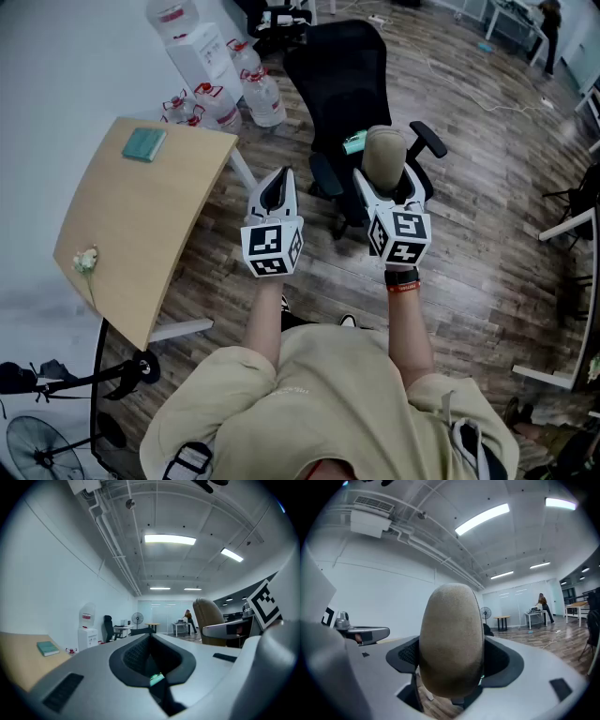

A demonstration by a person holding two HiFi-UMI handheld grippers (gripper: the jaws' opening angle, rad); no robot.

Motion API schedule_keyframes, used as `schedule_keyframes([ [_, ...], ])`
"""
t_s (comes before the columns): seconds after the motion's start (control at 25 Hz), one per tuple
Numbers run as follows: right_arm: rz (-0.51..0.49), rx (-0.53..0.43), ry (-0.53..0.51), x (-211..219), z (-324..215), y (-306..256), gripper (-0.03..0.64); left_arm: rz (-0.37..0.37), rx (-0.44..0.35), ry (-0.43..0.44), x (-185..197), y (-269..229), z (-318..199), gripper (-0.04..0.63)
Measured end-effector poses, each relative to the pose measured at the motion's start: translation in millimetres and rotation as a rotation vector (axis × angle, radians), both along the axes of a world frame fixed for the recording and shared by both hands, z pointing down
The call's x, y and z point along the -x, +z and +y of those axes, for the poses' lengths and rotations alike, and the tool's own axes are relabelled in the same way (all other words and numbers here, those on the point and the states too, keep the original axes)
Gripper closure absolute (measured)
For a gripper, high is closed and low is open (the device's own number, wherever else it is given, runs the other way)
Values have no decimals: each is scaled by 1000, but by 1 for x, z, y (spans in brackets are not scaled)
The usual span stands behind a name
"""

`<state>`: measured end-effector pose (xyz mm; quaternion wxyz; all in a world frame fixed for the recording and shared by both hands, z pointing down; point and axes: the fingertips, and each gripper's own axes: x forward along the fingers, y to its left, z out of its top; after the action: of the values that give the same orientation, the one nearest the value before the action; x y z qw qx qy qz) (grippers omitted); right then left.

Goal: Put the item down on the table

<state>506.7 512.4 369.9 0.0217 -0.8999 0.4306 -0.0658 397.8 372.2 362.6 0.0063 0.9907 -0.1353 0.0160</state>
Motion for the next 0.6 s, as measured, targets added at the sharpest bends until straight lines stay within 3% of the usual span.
schedule_keyframes([
  [0.24,-32,10,-127,28,-35,21,222,-24,3,-126,43,16,-22,572],
  [0.6,-54,6,-408,99,-157,30,222,-40,-6,-390,138,22,-99,572],
])
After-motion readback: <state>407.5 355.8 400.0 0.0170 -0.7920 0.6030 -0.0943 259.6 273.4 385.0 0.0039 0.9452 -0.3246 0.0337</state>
